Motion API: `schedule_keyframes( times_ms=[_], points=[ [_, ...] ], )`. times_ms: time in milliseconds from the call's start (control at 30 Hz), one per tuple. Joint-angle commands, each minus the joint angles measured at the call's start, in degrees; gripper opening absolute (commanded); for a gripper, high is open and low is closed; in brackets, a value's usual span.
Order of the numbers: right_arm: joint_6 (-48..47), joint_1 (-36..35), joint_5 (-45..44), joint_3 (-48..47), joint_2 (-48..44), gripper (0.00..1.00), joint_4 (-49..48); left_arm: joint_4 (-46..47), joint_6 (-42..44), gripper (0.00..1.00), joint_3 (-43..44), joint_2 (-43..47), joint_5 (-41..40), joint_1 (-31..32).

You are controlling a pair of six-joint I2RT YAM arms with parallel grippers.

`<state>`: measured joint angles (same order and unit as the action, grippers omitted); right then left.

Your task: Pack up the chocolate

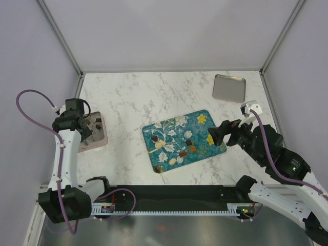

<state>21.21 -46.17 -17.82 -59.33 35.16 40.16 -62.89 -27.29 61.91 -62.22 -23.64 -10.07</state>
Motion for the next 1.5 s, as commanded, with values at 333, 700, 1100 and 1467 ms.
schedule_keyframes(
  times_ms=[333, 700, 1100, 1467],
  points=[
    [0.41, -0.15, -0.9, -1.58, -0.62, 0.93, -0.26, 3.04, 2.85, 0.42, 0.93, -1.24, -0.88, -0.39],
    [0.85, -0.15, -1.69, -1.49, -0.53, 0.93, -0.44, 2.78, 5.93, 0.43, 5.23, -0.98, 4.19, -0.39],
    [1.73, -0.15, -4.41, -5.09, 1.23, 0.93, 0.27, 4.44, 10.24, 0.41, 14.11, -0.27, 20.46, 5.03],
    [1.02, -0.15, -13.11, -3.33, 3.95, 0.94, 1.58, 10.07, 6.2, 0.4, 10.87, -4.67, 22.67, 33.07]
  ],
)
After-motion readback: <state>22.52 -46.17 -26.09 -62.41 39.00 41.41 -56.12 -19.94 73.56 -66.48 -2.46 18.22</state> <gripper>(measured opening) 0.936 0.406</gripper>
